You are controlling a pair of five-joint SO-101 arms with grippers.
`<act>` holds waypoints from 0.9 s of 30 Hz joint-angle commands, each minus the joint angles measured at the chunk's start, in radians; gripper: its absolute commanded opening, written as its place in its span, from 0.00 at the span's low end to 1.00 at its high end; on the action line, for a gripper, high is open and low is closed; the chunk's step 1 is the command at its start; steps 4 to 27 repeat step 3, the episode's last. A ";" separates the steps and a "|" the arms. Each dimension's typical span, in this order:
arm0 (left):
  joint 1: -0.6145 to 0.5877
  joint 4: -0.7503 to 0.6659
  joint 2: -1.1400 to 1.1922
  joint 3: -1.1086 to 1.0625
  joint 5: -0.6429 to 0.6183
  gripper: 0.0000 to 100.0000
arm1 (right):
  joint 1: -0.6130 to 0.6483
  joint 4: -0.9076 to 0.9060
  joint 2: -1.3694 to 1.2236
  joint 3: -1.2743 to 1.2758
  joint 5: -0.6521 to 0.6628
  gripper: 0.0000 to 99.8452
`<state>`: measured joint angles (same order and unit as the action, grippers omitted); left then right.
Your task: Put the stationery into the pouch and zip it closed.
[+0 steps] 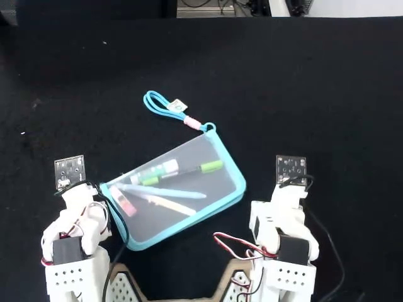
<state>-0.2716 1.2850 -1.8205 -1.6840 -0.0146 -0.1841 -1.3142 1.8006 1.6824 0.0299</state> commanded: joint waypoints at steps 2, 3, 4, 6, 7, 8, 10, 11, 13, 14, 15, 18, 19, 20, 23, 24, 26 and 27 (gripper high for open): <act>0.010 -0.009 -0.006 -0.015 -0.006 0.03 | 0.014 0.008 0.096 0.002 0.009 0.01; 0.010 -0.009 -0.006 -0.015 -0.006 0.03 | 0.014 0.008 0.096 0.002 0.009 0.01; 0.010 -0.009 -0.006 -0.015 -0.006 0.03 | 0.014 0.008 0.096 0.002 0.009 0.01; 0.010 -0.009 -0.006 -0.015 -0.006 0.03 | 0.014 0.008 0.096 0.002 0.009 0.01; 0.010 -0.009 -0.006 -0.015 -0.006 0.03 | 0.014 0.008 0.096 0.002 0.009 0.01; 0.010 -0.009 -0.006 -0.015 -0.006 0.03 | 0.014 0.008 0.096 0.002 0.009 0.01; 0.010 -0.009 -0.006 -0.015 -0.006 0.03 | 0.014 0.008 0.096 0.002 0.009 0.01; 0.010 -0.009 -0.006 -0.015 -0.006 0.03 | 0.014 0.008 0.096 0.002 0.009 0.01; 0.010 -0.009 -0.006 -0.015 -0.006 0.03 | 0.014 0.008 0.096 0.002 0.009 0.01; 0.010 -0.009 -0.006 -0.015 -0.006 0.03 | 0.014 0.008 0.096 0.002 0.009 0.01; 0.010 -0.009 -0.006 -0.015 -0.006 0.03 | 0.014 0.008 0.096 0.002 0.009 0.01; 0.010 -0.009 -0.006 -0.015 -0.006 0.03 | 0.014 0.008 0.096 0.002 0.009 0.01; 0.010 -0.009 -0.006 -0.015 -0.006 0.03 | 0.014 0.008 0.096 0.002 0.009 0.01; 0.010 -0.009 -0.006 -0.015 -0.006 0.03 | 0.014 0.008 0.096 0.002 0.009 0.01; 0.010 -0.009 -0.006 -0.015 -0.006 0.03 | 0.014 0.008 0.096 0.002 0.009 0.01; 0.010 -0.009 -0.006 -0.015 -0.006 0.03 | 0.014 0.008 0.096 0.002 0.009 0.01; 0.010 -0.009 -0.006 -0.015 -0.006 0.03 | 0.014 0.008 0.096 0.002 0.009 0.01; 0.010 -0.009 -0.006 -0.015 -0.006 0.03 | 0.014 0.008 0.096 0.002 0.009 0.01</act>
